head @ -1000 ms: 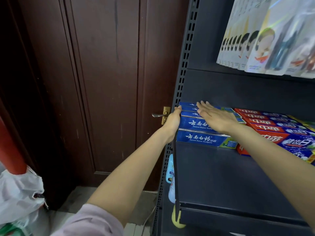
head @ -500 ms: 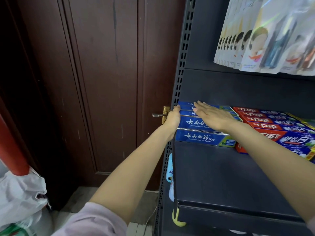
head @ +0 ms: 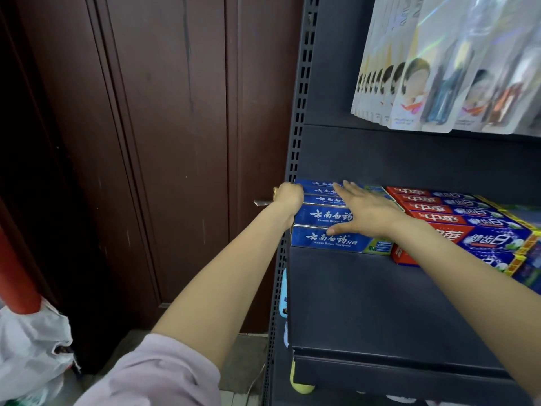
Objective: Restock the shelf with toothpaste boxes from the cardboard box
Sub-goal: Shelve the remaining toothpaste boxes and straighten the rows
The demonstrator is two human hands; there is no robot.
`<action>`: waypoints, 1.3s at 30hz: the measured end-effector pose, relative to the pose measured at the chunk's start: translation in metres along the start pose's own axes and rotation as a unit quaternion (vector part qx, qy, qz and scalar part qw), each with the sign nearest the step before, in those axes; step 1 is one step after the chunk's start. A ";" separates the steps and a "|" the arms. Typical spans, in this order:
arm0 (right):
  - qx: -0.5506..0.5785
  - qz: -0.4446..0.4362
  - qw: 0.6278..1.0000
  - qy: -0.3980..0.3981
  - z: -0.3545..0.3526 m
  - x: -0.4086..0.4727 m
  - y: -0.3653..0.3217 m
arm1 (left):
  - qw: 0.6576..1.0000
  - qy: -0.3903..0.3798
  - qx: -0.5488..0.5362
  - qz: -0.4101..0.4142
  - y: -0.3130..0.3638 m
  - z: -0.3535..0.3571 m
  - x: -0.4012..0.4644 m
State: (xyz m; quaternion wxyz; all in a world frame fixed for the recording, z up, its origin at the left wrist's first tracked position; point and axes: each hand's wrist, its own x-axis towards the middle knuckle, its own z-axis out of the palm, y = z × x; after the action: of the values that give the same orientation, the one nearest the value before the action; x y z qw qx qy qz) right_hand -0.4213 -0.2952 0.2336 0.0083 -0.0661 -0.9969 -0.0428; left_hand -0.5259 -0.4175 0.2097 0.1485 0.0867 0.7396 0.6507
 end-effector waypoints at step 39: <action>-0.002 0.019 1.000 0.015 0.013 -0.083 0.175 | 0.707 -0.042 0.671 0.217 0.022 0.100 -0.067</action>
State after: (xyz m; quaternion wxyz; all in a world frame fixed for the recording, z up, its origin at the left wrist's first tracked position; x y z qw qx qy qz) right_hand -0.3164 -0.1321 0.2333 0.0237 -0.0848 -0.9951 -0.0456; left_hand -0.4306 -0.3420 0.2282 -0.0627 0.3489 0.9350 -0.0076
